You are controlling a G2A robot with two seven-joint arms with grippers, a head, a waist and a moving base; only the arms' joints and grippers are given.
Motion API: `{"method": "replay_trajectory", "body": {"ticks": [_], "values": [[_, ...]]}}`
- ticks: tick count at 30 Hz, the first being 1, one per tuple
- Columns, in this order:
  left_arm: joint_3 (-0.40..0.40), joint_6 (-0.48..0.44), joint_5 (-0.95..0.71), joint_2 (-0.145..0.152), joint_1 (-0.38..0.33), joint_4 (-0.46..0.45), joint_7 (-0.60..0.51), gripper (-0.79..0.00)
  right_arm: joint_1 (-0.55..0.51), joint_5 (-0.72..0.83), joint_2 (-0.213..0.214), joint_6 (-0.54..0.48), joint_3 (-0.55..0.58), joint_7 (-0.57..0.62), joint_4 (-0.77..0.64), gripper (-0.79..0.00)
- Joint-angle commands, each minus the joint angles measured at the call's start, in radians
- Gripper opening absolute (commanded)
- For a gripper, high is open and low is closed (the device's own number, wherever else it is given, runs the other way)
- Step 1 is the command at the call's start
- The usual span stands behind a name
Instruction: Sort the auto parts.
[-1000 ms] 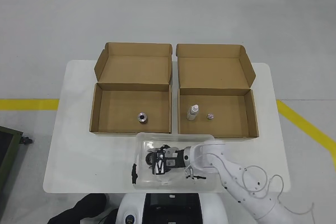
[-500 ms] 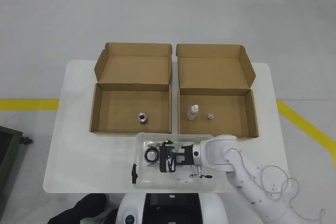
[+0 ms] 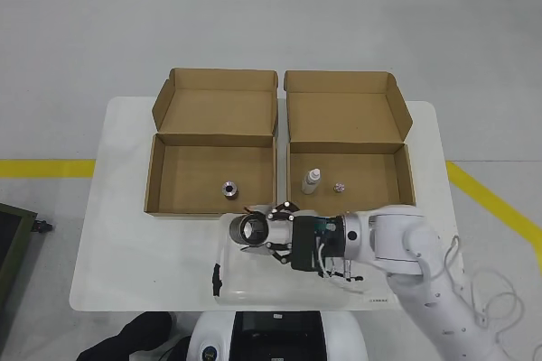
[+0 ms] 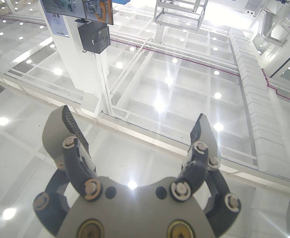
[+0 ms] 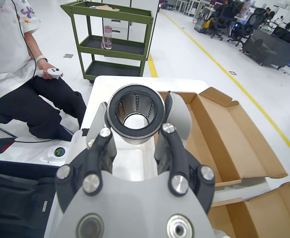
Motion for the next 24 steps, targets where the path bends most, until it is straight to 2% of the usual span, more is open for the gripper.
{"method": "replay_trajectory", "body": {"ticks": [1,14,24], "values": [[0.000,0.000,0.000,0.000,0.000,0.000,0.000,0.000,0.012,0.017,0.001,0.006,0.011,-0.014,-0.011,-0.785],[0.000,0.000,0.000,0.000,0.000,0.000,0.000,0.000,0.114,0.061,-0.005,0.076,0.065,-0.161,-0.052,-0.785],[0.000,0.000,0.000,0.000,0.000,0.000,0.000,0.000,0.112,0.055,-0.001,0.117,0.142,-0.267,-0.083,-0.785]]}}
